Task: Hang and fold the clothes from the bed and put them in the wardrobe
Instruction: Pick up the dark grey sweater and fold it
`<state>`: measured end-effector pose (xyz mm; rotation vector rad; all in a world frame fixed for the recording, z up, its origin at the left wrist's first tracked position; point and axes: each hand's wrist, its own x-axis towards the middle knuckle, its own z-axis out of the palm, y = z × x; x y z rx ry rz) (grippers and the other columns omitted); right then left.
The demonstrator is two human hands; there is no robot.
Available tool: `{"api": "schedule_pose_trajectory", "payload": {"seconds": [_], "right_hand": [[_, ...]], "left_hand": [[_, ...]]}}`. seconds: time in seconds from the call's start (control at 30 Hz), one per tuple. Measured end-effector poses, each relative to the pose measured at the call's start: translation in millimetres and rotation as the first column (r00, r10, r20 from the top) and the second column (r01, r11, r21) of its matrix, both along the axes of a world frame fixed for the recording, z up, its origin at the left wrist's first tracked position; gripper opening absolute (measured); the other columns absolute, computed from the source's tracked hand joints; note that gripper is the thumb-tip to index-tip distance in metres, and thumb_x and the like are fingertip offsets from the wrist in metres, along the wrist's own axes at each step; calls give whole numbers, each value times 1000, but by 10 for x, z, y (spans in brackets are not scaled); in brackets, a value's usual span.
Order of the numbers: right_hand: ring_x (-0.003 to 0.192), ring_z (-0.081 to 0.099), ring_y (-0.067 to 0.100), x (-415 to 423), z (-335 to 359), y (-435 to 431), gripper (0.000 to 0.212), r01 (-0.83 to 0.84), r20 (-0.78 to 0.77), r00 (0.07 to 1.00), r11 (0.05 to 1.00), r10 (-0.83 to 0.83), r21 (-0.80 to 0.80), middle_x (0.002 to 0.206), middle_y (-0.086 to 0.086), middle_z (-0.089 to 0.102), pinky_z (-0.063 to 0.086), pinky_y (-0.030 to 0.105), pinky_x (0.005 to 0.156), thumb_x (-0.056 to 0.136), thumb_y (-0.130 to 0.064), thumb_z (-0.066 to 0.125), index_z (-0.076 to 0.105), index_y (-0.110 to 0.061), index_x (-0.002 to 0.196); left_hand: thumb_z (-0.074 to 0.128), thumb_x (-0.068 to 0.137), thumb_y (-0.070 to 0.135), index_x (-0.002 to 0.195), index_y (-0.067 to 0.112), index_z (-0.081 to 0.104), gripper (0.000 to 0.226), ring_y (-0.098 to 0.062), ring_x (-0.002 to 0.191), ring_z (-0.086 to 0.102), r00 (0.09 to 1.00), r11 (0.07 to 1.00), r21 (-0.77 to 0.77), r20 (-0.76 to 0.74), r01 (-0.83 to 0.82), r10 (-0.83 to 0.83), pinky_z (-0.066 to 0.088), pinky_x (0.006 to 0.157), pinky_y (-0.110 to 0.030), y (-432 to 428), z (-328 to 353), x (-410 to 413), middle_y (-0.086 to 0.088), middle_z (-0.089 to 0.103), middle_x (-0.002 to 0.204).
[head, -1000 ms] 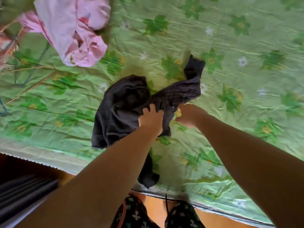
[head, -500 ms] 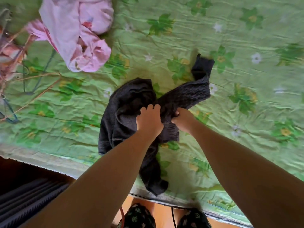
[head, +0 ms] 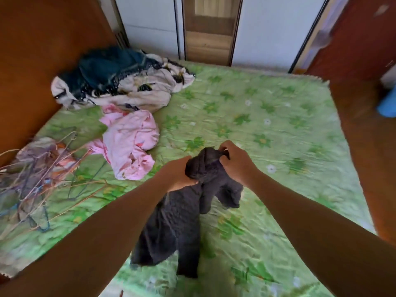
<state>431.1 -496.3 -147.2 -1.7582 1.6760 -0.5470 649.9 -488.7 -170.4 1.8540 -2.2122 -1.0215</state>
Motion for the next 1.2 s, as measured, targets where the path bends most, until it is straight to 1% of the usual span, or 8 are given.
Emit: {"api": "schedule_pose_trajectory", "payload": {"seconds": [0.2, 0.27, 0.37, 0.47, 0.63, 0.83, 0.9, 1.2], "right_hand": [[68, 52, 8, -38, 1624, -105, 15, -110, -48, 994, 963, 101, -247, 77, -5, 57, 34, 23, 53, 91, -13, 56, 53, -27, 97], [69, 49, 3, -54, 2043, -93, 17, -160, -88, 986, 939, 140, -303, 77, -9, 55, 33, 14, 52, 90, -11, 57, 54, -26, 95], [70, 50, 5, -218, 2552, -52, 20, -184, -142, 980, 907, 140, -377, 77, -11, 56, 36, 9, 55, 85, -9, 62, 56, -25, 94], [66, 52, 3, -539, 2913, 13, 28, -137, -139, 986, 902, 86, -410, 75, -12, 56, 37, 8, 53, 83, -16, 70, 50, -31, 96], [89, 64, 21, -1035, 2949, 226, 77, -38, -166, 986, 934, -23, -354, 100, 0, 67, 49, 33, 75, 73, -40, 88, 36, -27, 128], [90, 68, 25, -1199, 2352, 402, 26, 326, 322, 902, 943, -289, -66, 90, 7, 72, 52, 35, 76, 82, -17, 82, 65, -12, 101], [89, 69, 35, -1144, 2263, 404, 5, 390, 399, 855, 918, -331, -76, 84, 13, 72, 55, 43, 76, 87, -8, 72, 69, -10, 89], [90, 62, 45, -1555, 2967, 541, 21, 469, 140, 867, 686, -478, -556, 99, 23, 66, 48, 45, 78, 106, -18, 38, 54, -8, 117]], "left_hand": [[77, 66, 27, 83, 39, 58, 28, -7, 75, 60, 954, 976, 35, -223, 215, -202, 44, 60, -27, -225, 1517, -344, 14, 64, 79], [78, 70, 30, 89, 45, 66, 27, -8, 87, 65, 933, 985, -6, -319, 174, -167, 51, 68, -26, -245, 1910, -512, 10, 71, 94], [64, 77, 11, 80, 8, 60, 6, -19, 64, 54, 958, 985, -166, -273, 45, -90, 34, 51, -25, -309, 2359, -723, -7, 57, 69], [56, 83, 0, 66, 18, 54, 25, -15, 56, 50, 955, 958, -287, -287, -19, -68, 31, 40, -15, -348, 2752, -872, 2, 53, 60], [50, 92, 2, 76, 22, 65, 29, -15, 65, 60, 876, 929, -351, -478, -117, -70, 43, 53, -22, -320, 3394, -1191, 1, 64, 71], [44, 95, 1, 85, 22, 70, 35, -15, 78, 67, 784, 921, -352, -614, -166, -93, 51, 60, -22, -308, 3856, -1453, 0, 72, 83], [44, 97, 3, 79, 24, 67, 36, -13, 75, 65, 791, 908, -383, -603, -169, -107, 49, 58, -21, -311, 3907, -1473, 1, 71, 81], [58, 98, 5, 93, 9, 68, 12, -22, 88, 61, 961, 848, -530, -236, -1, -146, 46, 74, -33, -471, 3776, -1071, -8, 67, 92]]}}
